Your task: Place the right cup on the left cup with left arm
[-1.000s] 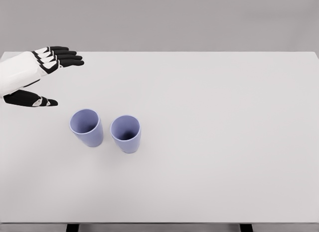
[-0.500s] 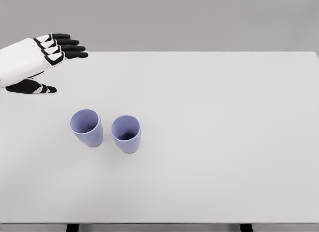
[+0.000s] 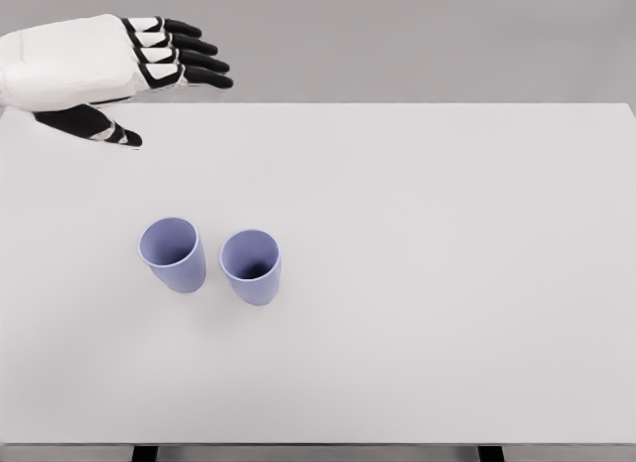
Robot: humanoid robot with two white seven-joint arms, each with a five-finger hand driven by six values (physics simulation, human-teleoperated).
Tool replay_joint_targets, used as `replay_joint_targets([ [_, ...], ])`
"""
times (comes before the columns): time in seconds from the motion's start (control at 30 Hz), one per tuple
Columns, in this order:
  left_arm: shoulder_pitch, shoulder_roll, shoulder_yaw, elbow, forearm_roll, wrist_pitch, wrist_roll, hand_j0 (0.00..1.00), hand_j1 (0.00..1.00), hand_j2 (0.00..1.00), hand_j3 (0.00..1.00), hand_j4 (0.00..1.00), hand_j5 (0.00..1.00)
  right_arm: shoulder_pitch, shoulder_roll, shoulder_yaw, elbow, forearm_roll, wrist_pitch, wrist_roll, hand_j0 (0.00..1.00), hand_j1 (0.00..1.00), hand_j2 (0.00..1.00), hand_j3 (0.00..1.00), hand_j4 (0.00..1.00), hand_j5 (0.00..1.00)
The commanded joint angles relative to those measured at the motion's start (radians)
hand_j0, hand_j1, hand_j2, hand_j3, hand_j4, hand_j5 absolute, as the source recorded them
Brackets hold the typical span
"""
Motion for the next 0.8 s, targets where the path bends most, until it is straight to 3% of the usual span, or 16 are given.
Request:
replay_joint_targets([
  [0.0, -0.043, -0.047, -0.159, -0.002, 0.145, 0.001, -0.016, 1.00, 1.00, 1.00, 1.00, 1.00, 1.00, 0.000, 0.000, 0.000, 0.000, 0.000, 0.000, 0.000, 1.00, 1.00, 1.00, 1.00, 1.00, 1.00],
  [0.03, -0.115, -0.055, -0.272, -0.001, 0.166, 0.001, -0.016, 1.00, 1.00, 1.00, 1.00, 1.00, 1.00, 0.000, 0.000, 0.000, 0.000, 0.000, 0.000, 0.000, 1.00, 1.00, 1.00, 1.00, 1.00, 1.00],
  [0.07, -0.150, -0.055, -0.331, 0.001, 0.193, 0.001, -0.016, 1.00, 1.00, 1.00, 1.00, 1.00, 1.00, 0.000, 0.000, 0.000, 0.000, 0.000, 0.000, 0.000, 1.00, 1.00, 1.00, 1.00, 1.00, 1.00],
  [0.1, -0.166, -0.053, -0.371, 0.001, 0.233, 0.001, -0.016, 1.00, 1.00, 1.00, 1.00, 1.00, 1.00, 0.000, 0.000, 0.000, 0.000, 0.000, 0.000, 0.000, 1.00, 1.00, 1.00, 1.00, 1.00, 1.00],
  [0.17, -0.183, -0.055, -0.417, -0.002, 0.233, 0.001, -0.016, 1.00, 1.00, 1.00, 1.00, 1.00, 1.00, 0.000, 0.000, 0.000, 0.000, 0.000, 0.000, 0.000, 1.00, 1.00, 1.00, 1.00, 1.00, 1.00],
  [0.23, -0.273, -0.051, -0.564, -0.002, 0.241, 0.001, -0.016, 1.00, 1.00, 1.00, 1.00, 1.00, 1.00, 0.000, 0.000, 0.000, 0.000, 0.000, 0.000, 0.000, 1.00, 1.00, 1.00, 1.00, 1.00, 1.00],
  [0.27, -0.308, -0.050, -0.602, -0.005, 0.245, 0.001, -0.016, 1.00, 1.00, 1.00, 1.00, 1.00, 1.00, 0.000, 0.000, 0.000, 0.000, 0.000, 0.000, 0.000, 1.00, 1.00, 1.00, 1.00, 1.00, 1.00],
  [0.4, -0.388, -0.039, -0.688, -0.005, 0.250, 0.001, -0.016, 1.00, 1.00, 1.00, 1.00, 1.00, 1.00, 0.000, 0.000, 0.000, -0.001, 0.000, 0.000, 0.000, 1.00, 1.00, 1.00, 1.00, 1.00, 1.00],
  [0.77, -0.401, -0.015, -0.750, -0.010, 0.250, 0.001, -0.016, 1.00, 1.00, 1.00, 1.00, 1.00, 1.00, 0.000, 0.000, 0.000, 0.000, 0.000, 0.000, 0.000, 1.00, 1.00, 1.00, 1.00, 1.00, 1.00],
])
